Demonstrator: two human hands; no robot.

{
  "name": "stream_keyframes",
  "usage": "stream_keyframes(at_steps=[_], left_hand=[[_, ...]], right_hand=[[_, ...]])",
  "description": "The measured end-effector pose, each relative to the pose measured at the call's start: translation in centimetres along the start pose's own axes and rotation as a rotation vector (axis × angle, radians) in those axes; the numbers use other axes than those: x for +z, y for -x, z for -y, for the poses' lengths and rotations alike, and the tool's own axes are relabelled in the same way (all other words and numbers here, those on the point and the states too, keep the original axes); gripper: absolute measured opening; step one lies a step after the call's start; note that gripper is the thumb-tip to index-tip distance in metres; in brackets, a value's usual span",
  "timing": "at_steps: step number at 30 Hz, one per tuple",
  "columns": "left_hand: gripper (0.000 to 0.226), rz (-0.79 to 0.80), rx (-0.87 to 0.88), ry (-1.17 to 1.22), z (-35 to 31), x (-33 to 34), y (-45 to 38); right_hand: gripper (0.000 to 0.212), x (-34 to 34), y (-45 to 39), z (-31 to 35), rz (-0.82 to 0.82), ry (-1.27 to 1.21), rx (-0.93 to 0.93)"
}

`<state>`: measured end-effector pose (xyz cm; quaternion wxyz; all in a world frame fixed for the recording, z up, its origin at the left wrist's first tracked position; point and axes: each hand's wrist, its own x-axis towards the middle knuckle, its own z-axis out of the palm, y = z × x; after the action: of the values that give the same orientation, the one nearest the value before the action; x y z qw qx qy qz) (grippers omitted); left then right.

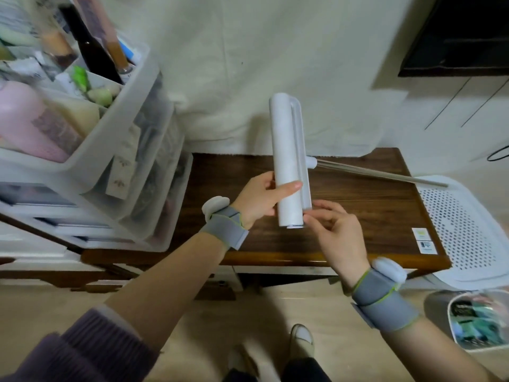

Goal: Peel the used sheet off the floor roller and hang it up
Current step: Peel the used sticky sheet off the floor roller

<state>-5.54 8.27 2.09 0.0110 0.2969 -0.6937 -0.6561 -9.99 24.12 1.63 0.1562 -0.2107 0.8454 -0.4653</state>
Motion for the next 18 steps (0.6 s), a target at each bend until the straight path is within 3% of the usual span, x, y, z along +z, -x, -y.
stream_keyframes(at_steps=[3, 7, 18], left_hand=[[0.051, -0.027, 0.021, 0.0, 0.2, 0.6, -0.1], [0.053, -0.062, 0.009, 0.023, 0.7, 1.3, 0.0], [0.051, -0.125, -0.033, 0.033, 1.1, 1.5, 0.0]], right_hand=[[0.023, 0.3, 0.9, 0.0, -0.068, 0.039, -0.004], [0.023, 0.4, 1.4, 0.3, -0.016, 0.023, 0.062], [0.024, 1.4, 1.8, 0.7, 0.005, 0.171, -0.005]])
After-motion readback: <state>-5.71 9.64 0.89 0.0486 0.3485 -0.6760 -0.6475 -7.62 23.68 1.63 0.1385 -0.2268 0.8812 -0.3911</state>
